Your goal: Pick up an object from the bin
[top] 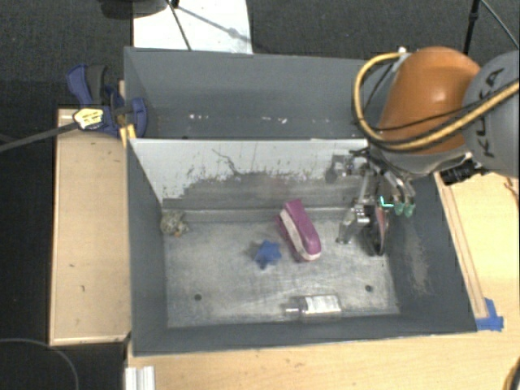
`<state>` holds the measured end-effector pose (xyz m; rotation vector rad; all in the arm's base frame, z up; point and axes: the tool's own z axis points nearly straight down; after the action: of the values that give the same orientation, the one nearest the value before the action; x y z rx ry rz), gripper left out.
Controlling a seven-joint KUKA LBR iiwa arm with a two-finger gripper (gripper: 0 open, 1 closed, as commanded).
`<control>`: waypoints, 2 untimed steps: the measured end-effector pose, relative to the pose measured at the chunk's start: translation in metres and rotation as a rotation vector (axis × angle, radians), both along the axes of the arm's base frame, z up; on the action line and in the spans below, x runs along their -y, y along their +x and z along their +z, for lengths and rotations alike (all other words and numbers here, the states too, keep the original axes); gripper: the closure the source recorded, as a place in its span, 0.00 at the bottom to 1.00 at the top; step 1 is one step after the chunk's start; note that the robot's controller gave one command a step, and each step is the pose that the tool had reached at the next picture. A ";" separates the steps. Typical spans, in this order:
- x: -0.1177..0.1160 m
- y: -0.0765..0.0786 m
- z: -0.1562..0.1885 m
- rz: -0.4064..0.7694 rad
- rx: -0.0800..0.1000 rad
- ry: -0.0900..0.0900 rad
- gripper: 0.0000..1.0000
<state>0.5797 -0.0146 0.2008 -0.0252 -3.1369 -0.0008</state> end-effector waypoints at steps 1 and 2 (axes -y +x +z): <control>-0.020 0.001 -0.128 -0.363 0.005 0.001 0.00; -0.020 0.002 -0.127 -0.360 0.006 0.000 1.00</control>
Offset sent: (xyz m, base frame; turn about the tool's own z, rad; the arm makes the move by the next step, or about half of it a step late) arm 0.0007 0.0189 -0.1290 0.3626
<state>0.5816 0.0050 0.0739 -0.5871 -3.0878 -0.0026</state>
